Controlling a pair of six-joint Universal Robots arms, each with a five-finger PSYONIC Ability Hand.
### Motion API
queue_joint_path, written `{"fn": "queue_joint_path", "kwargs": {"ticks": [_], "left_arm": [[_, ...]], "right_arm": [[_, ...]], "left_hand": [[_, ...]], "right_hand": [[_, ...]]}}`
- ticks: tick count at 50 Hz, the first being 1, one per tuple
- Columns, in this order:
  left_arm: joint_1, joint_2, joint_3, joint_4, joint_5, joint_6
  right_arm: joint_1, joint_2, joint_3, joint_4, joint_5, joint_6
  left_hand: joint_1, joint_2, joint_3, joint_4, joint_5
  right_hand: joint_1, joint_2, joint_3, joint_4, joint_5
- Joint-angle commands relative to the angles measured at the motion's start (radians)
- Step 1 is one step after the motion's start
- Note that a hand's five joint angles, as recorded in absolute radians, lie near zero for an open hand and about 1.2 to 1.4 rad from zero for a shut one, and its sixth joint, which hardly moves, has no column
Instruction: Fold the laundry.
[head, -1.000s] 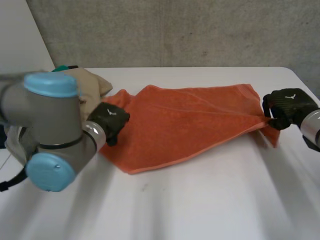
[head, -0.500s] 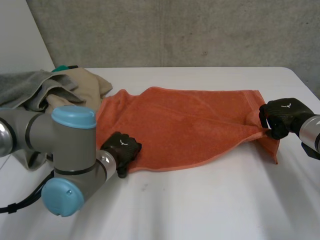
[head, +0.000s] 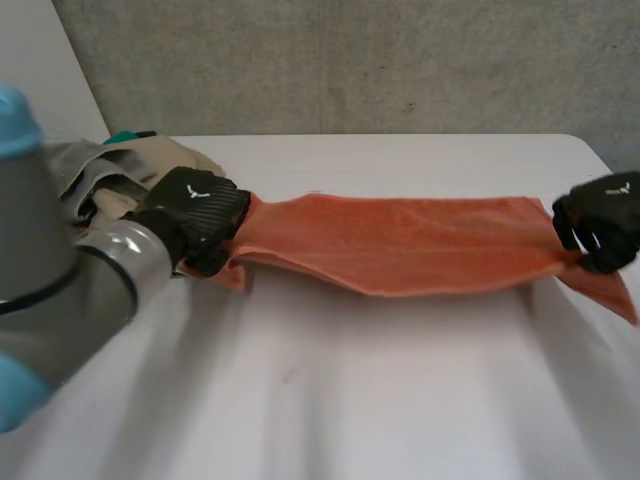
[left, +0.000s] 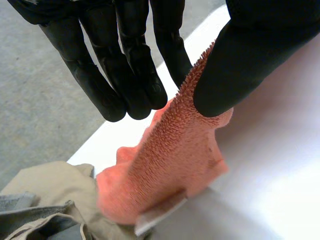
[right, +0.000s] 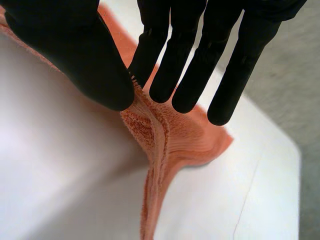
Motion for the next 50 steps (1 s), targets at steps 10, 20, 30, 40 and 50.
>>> {"fn": "queue_joint_path", "kwargs": {"ticks": [10,20,30,40,50], "left_arm": [[0.004,-0.401,0.243,-0.199,-0.038,0.147],[-0.023,-0.45,0.85,-0.018,-0.05,0.151],[0.004,-0.416,1.084,0.254,-0.056,0.127],[0.055,-0.353,0.729,0.25,-0.052,0.102],[0.072,-0.457,0.351,0.301,0.001,0.099]], "right_arm": [[0.059,0.317,-0.121,0.17,0.122,-0.295],[0.108,0.388,-0.626,-0.175,0.255,-0.024],[0.07,0.235,-0.634,-0.714,0.281,0.256],[0.111,0.228,-0.365,-0.694,0.159,0.245],[0.119,0.385,-0.174,-0.682,0.08,0.204]], "left_hand": [[0.258,0.205,0.213,0.203,0.24],[0.258,0.205,0.213,0.203,0.24],[0.258,0.205,0.213,0.203,0.24],[0.258,0.205,0.213,0.203,0.24],[0.258,0.205,0.213,0.203,0.24]], "right_hand": [[0.298,0.225,0.208,0.201,0.236],[0.298,0.225,0.208,0.201,0.236],[0.298,0.225,0.208,0.201,0.236],[0.298,0.225,0.208,0.201,0.236],[0.298,0.225,0.208,0.201,0.236]]}}
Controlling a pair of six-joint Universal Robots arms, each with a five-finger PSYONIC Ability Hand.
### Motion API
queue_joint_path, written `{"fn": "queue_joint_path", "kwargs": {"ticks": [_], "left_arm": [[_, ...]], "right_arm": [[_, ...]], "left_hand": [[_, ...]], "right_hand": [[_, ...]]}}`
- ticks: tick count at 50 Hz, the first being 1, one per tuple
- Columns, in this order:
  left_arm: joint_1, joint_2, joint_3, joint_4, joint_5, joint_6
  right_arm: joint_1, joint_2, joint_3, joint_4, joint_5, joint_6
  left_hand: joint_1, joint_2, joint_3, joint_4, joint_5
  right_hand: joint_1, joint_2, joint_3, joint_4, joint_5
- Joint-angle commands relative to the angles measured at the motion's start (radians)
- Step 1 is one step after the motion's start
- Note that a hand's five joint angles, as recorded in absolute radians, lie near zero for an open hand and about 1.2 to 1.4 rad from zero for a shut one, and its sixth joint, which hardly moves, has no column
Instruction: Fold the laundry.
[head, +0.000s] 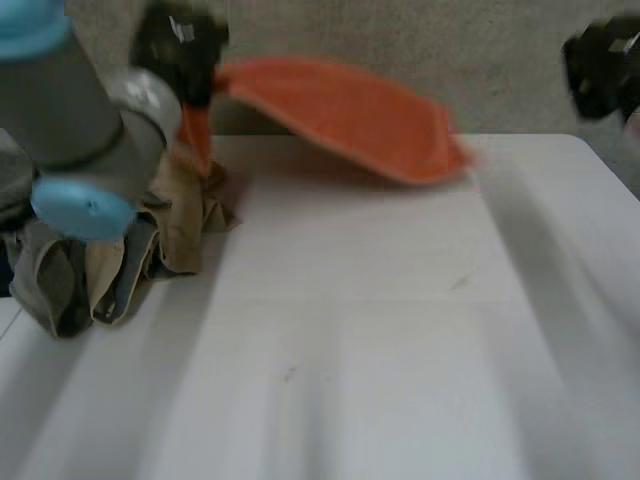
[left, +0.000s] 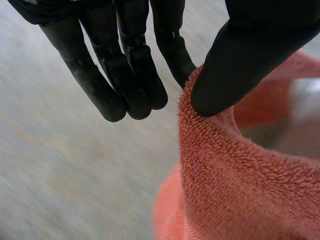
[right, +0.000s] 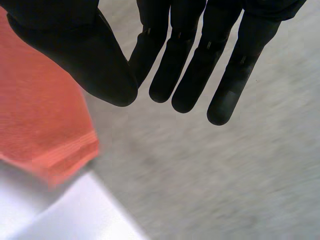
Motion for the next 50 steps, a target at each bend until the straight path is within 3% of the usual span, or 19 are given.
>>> {"fn": "queue_joint_path", "kwargs": {"ticks": [1,7,11,12,18,23,35,41,46,50], "left_arm": [[0.004,-0.104,-0.247,0.041,0.04,0.003],[0.001,-0.141,-0.339,0.049,0.049,0.02],[0.001,-0.073,-0.376,0.044,0.055,0.023],[0.0,-0.056,-0.379,0.044,0.055,0.021],[-0.011,0.063,-0.387,0.006,0.053,0.017],[-0.039,0.178,-0.376,-0.098,0.056,-0.002],[-0.145,0.398,-0.353,-0.229,0.055,-0.085],[-0.188,0.468,-0.347,-0.233,0.052,-0.106],[-0.218,0.53,-0.341,-0.252,0.038,-0.158],[-0.231,0.585,-0.334,-0.267,0.041,-0.215]], "right_arm": [[0.0,0.131,0.118,0.016,-0.038,-0.041],[-0.017,0.202,0.152,0.081,-0.035,-0.098],[-0.026,0.2,0.149,0.155,-0.034,-0.072],[-0.024,0.194,0.145,0.183,-0.026,-0.034],[-0.007,0.154,0.133,0.227,0.009,0.16],[0.041,0.154,0.095,0.229,0.041,0.35],[0.221,0.329,-0.031,0.217,0.135,0.576],[0.308,0.409,-0.068,0.22,0.158,0.646],[0.351,0.467,-0.106,0.197,0.228,0.651],[0.362,0.498,-0.144,0.165,0.279,0.63]], "left_hand": [[0.258,0.203,0.21,0.201,0.224],[0.258,0.203,0.21,0.201,0.224],[0.258,0.203,0.21,0.201,0.224],[0.258,0.203,0.21,0.201,0.224],[0.258,0.203,0.21,0.201,0.224],[0.258,0.203,0.21,0.201,0.224],[0.258,0.203,0.21,0.201,0.224],[0.258,0.203,0.21,0.201,0.224],[0.258,0.203,0.21,0.201,0.224],[0.258,0.203,0.21,0.201,0.224]], "right_hand": [[0.274,0.225,0.208,0.2,0.202],[0.224,0.175,0.158,0.151,0.153],[-0.227,-0.276,-0.293,-0.301,-0.299],[-0.534,-0.583,-0.6,-0.607,-0.605],[-0.948,-0.997,-1.014,-1.021,-1.019],[-0.948,-0.997,-1.014,-1.021,-1.019],[-0.948,-0.997,-1.014,-1.021,-1.019],[-0.948,-0.997,-1.014,-1.021,-1.019],[-0.946,-0.995,-1.011,-1.019,-1.017],[-0.799,-0.848,-0.865,-0.872,-0.87]]}}
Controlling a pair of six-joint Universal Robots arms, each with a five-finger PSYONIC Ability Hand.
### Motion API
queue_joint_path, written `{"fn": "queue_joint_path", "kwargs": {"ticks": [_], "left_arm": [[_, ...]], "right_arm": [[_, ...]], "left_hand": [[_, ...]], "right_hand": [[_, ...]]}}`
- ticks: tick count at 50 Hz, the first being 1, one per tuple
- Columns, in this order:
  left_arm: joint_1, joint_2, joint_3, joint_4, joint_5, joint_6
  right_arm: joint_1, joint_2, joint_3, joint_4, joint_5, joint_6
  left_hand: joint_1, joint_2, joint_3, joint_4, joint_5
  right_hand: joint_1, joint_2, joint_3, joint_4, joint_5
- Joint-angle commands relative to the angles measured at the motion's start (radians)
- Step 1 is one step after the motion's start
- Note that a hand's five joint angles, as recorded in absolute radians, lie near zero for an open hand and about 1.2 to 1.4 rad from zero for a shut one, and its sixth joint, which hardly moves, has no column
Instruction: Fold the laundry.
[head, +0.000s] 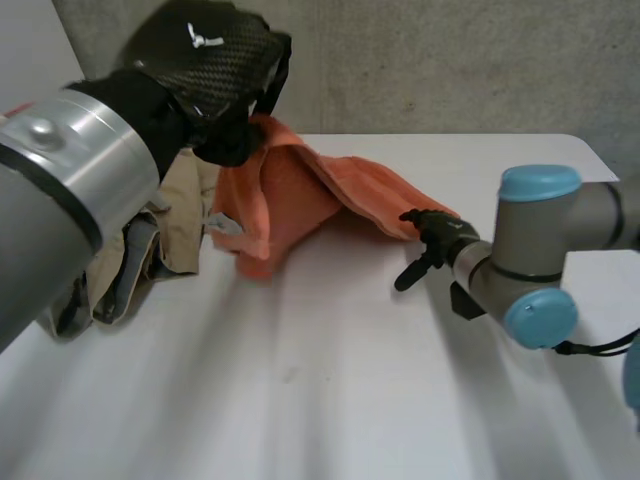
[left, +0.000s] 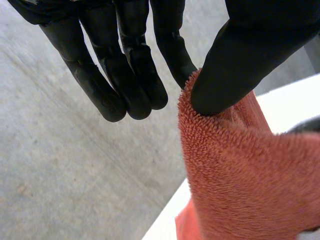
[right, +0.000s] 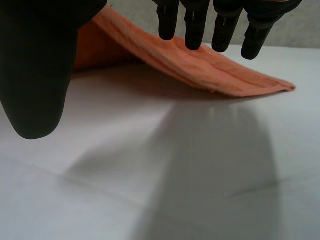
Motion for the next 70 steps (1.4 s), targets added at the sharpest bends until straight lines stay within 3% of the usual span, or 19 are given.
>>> {"fn": "queue_joint_path", "kwargs": {"ticks": [1,3,7,8,15,19,23,27,30,36,44,51,55,59,64,70], "left_arm": [[-0.029,0.093,0.007,-0.024,-0.004,-0.092],[-0.034,0.113,0.005,-0.027,-0.003,-0.101],[-0.037,0.15,-0.002,-0.029,0.0,-0.115],[-0.034,0.159,-0.005,-0.029,0.002,-0.118],[0.015,0.165,-0.033,-0.027,0.0,-0.123],[0.072,0.162,-0.056,-0.024,0.005,-0.123],[0.137,0.159,-0.09,-0.024,0.019,-0.115],[0.216,0.119,-0.134,-0.029,0.06,-0.112],[0.247,0.078,-0.147,-0.03,0.086,-0.104],[0.304,-0.118,-0.121,-0.032,0.14,-0.065],[0.263,-0.416,0.077,-0.047,0.128,-0.057],[0.241,-0.62,0.463,-0.038,0.045,-0.042],[0.235,-0.655,0.72,0.005,0.02,-0.025],[0.238,-0.639,0.895,0.149,0.005,-0.029],[0.241,-0.568,0.845,0.232,0.006,-0.06],[0.259,-0.445,0.543,0.232,0.017,-0.086]], "right_arm": [[0.027,0.058,-0.057,-0.05,0.089,-0.029],[0.026,0.059,-0.063,-0.062,0.099,-0.037],[0.021,0.053,-0.065,-0.102,0.094,-0.042],[0.018,0.042,-0.06,-0.115,0.09,-0.04],[-0.028,-0.039,-0.005,-0.145,0.088,-0.039],[-0.124,-0.157,0.038,-0.125,0.076,-0.066],[-0.244,-0.341,0.096,-0.057,-0.012,-0.189],[-0.379,-0.589,0.116,0.071,-0.2,-0.417],[-0.43,-0.662,0.092,0.146,-0.26,-0.494],[-0.468,-0.61,-0.029,0.361,-0.292,-0.548],[-0.407,-0.38,-0.108,0.503,-0.279,-0.793],[-0.345,-0.229,-0.259,0.284,-0.155,-0.735],[-0.324,-0.223,-0.361,0.04,-0.084,-0.649],[-0.321,-0.27,-0.395,-0.25,0.003,-0.583],[-0.322,-0.33,-0.33,-0.379,0.014,-0.569],[-0.348,-0.422,-0.117,-0.401,-0.039,-0.503]], "left_hand": [[0.258,0.201,0.209,0.199,0.224],[0.258,0.201,0.209,0.199,0.224],[0.258,0.201,0.209,0.199,0.224],[0.258,0.201,0.209,0.199,0.224],[0.258,0.201,0.209,0.199,0.224],[0.258,0.201,0.209,0.199,0.224],[0.258,0.201,0.209,0.199,0.224],[0.258,0.201,0.209,0.199,0.224],[0.258,0.201,0.209,0.199,0.224],[0.258,0.201,0.209,0.199,0.224],[0.258,0.201,0.209,0.199,0.224],[0.258,0.201,0.209,0.199,0.224],[0.258,0.201,0.209,0.199,0.224],[0.258,0.201,0.209,0.199,0.224],[0.258,0.201,0.209,0.199,0.224],[0.258,0.201,0.209,0.199,0.224]], "right_hand": [[0.175,0.186,0.187,0.191,0.169],[0.348,0.359,0.36,0.364,0.342],[1.143,1.153,1.155,1.158,1.137],[1.18,1.191,1.192,1.196,1.174],[1.181,1.191,1.192,1.196,1.175],[1.181,1.191,1.192,1.196,1.175],[1.181,1.191,1.192,1.196,1.175],[1.181,1.191,1.192,1.196,1.175],[1.181,1.191,1.192,1.196,1.175],[1.181,1.191,1.192,1.196,1.175],[1.181,1.191,1.192,1.196,1.175],[1.181,1.191,1.192,1.196,1.175],[1.181,1.191,1.192,1.196,1.175],[1.181,1.191,1.192,1.196,1.175],[1.181,1.191,1.192,1.196,1.175],[1.181,1.191,1.192,1.196,1.175]]}}
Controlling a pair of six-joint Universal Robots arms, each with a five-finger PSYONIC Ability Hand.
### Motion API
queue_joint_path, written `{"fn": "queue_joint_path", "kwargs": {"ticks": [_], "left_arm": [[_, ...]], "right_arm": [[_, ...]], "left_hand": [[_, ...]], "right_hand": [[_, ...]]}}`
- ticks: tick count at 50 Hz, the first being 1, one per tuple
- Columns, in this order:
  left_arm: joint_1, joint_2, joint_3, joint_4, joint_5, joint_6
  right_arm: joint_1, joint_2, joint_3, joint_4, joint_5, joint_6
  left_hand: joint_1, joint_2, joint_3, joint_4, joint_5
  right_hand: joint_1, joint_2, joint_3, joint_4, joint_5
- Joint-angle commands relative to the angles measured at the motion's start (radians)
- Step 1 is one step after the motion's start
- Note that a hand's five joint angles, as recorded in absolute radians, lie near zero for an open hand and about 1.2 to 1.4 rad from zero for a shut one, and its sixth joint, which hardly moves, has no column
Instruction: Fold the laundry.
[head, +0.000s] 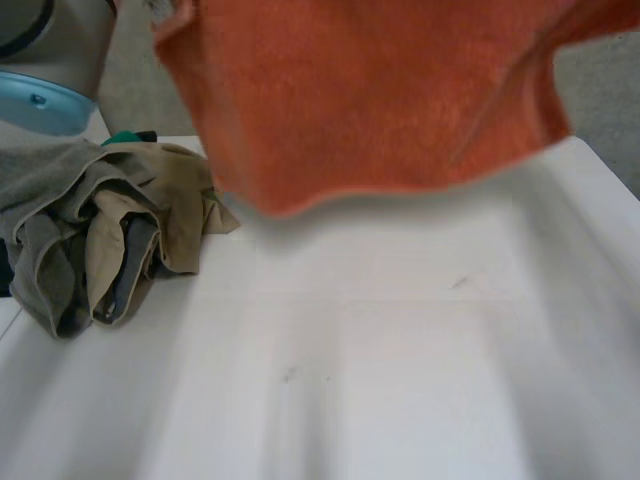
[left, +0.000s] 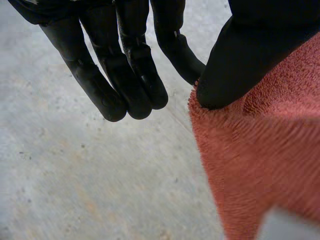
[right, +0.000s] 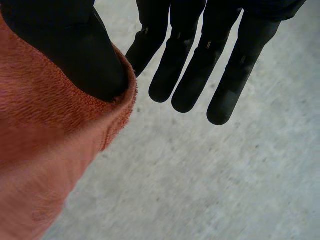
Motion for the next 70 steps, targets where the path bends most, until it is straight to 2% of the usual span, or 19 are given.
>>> {"fn": "queue_joint_path", "kwargs": {"ticks": [1,6,13,17,21,26,28,29,33,37,44,55,59,62,68,70], "left_arm": [[0.019,0.136,-0.338,0.012,0.014,-0.024],[0.038,0.204,-0.658,0.053,0.034,-0.016],[0.033,0.163,-0.962,0.136,0.078,0.051],[0.042,0.085,-1.025,0.162,0.086,0.139],[0.07,0.006,-1.039,0.13,0.074,0.216],[0.084,-0.012,-1.024,0.089,0.077,0.25],[0.082,-0.008,-1.021,0.081,0.08,0.243],[0.079,0.003,-1.025,0.078,0.077,0.236],[0.062,0.024,-1.041,0.074,0.071,0.216],[0.049,0.038,-1.074,0.073,0.066,0.204],[0.045,0.034,-1.101,0.09,0.041,0.205],[0.061,-0.08,-0.969,0.103,0.0,0.234],[0.055,-0.095,-0.93,0.084,0.015,0.228],[0.044,-0.107,-0.914,0.077,0.046,0.214],[0.03,-0.133,-0.895,0.073,0.08,0.21],[0.029,-0.138,-0.889,0.07,0.074,0.211]], "right_arm": [[-0.031,-0.098,0.226,-0.022,-0.061,0.067],[-0.068,-0.138,0.462,-0.044,-0.158,0.13],[-0.117,-0.092,0.714,-0.039,-0.282,0.082],[-0.131,-0.023,0.777,-0.021,-0.317,0.006],[-0.131,0.029,0.792,0.052,-0.325,-0.095],[-0.13,0.035,0.78,0.138,-0.33,-0.153],[-0.126,0.032,0.775,0.157,-0.33,-0.15],[-0.125,0.028,0.777,0.171,-0.333,-0.143],[-0.122,0.014,0.784,0.177,-0.328,-0.125],[-0.129,0.012,0.791,0.172,-0.327,-0.119],[-0.151,0.014,0.775,0.177,-0.308,-0.114],[-0.148,0.012,0.772,0.188,-0.273,-0.11],[-0.146,0.012,0.774,0.189,-0.267,-0.111],[-0.146,0.011,0.772,0.189,-0.267,-0.111],[-0.149,0.012,0.763,0.208,-0.267,-0.12],[-0.153,0.012,0.76,0.22,-0.267,-0.128]], "left_hand": [[0.258,0.201,0.208,0.198,0.224],[0.258,0.201,0.208,0.198,0.224],[0.258,0.201,0.208,0.198,0.224],[0.258,0.201,0.208,0.198,0.224],[0.258,0.201,0.208,0.198,0.224],[0.253,0.195,0.203,0.193,0.219],[-0.098,-0.155,-0.148,-0.158,-0.132],[-0.378,-0.436,-0.428,-0.439,-0.413],[-0.595,-0.653,-0.645,-0.655,-0.629],[-0.684,-0.741,-0.734,-0.744,-0.718],[-0.695,-0.753,-0.745,-0.756,-0.73],[-0.587,-0.645,-0.637,-0.647,-0.621],[-0.399,-0.457,-0.449,-0.459,-0.433],[-0.168,-0.225,-0.217,-0.228,-0.202],[-0.117,-0.175,-0.167,-0.177,-0.151],[0.011,-0.047,-0.039,-0.049,-0.023]], "right_hand": [[0.275,0.222,0.21,0.201,0.236],[0.275,0.222,0.21,0.201,0.236],[0.275,0.222,0.21,0.201,0.236],[0.275,0.222,0.21,0.201,0.236],[0.275,0.222,0.21,0.201,0.236],[0.275,0.222,0.21,0.201,0.236],[0.275,0.222,0.21,0.201,0.236],[0.275,0.222,0.21,0.201,0.236],[0.275,0.222,0.21,0.201,0.236],[0.275,0.222,0.21,0.201,0.236],[0.275,0.222,0.21,0.201,0.236],[0.275,0.222,0.21,0.201,0.236],[0.275,0.222,0.21,0.201,0.236],[0.275,0.222,0.21,0.201,0.236],[0.275,0.222,0.21,0.201,0.236],[0.275,0.222,0.21,0.201,0.236]]}}
